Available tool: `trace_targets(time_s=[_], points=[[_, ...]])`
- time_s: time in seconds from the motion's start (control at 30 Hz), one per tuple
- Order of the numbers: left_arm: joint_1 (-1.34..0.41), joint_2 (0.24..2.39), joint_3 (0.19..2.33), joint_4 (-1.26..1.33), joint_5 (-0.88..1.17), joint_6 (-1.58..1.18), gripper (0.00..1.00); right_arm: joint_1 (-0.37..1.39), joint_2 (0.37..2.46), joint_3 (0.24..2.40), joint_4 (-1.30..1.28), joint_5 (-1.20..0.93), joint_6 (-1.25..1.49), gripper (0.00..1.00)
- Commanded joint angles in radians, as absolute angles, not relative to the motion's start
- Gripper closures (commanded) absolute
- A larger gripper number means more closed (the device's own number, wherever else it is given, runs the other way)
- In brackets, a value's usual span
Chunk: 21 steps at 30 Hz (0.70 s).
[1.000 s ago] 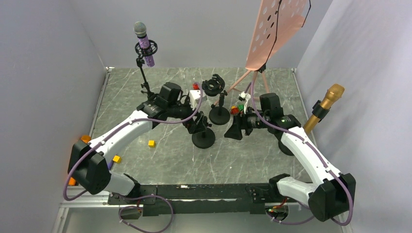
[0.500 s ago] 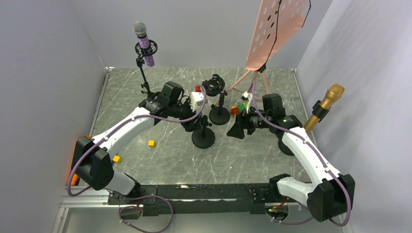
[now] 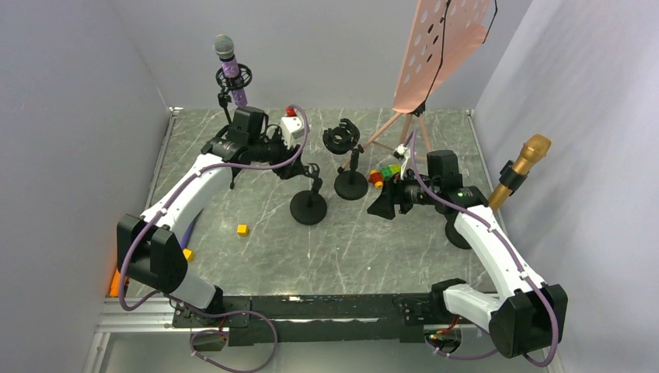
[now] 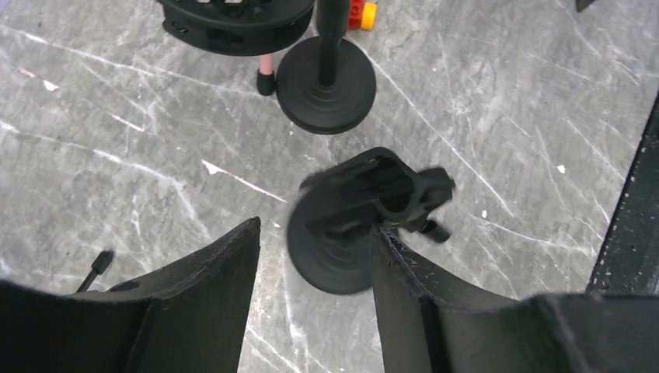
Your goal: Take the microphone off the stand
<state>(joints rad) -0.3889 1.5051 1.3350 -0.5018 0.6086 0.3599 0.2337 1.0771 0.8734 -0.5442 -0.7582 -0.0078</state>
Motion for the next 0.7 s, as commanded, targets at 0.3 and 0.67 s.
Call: trace_targets(time_s=[0.3, 0.67], points=[[-0.394, 1.408, 1.246, -0.497, 0.621, 0.383, 0.19, 0.202, 1.048, 0.852, -0.492, -0.775, 0.026, 0.27], [-0.453, 1.424, 1.194, -0.363, 0.541, 0.149, 0.01, 0.19, 1.063, 0.846, -0.467, -0.778, 0.034, 0.28]])
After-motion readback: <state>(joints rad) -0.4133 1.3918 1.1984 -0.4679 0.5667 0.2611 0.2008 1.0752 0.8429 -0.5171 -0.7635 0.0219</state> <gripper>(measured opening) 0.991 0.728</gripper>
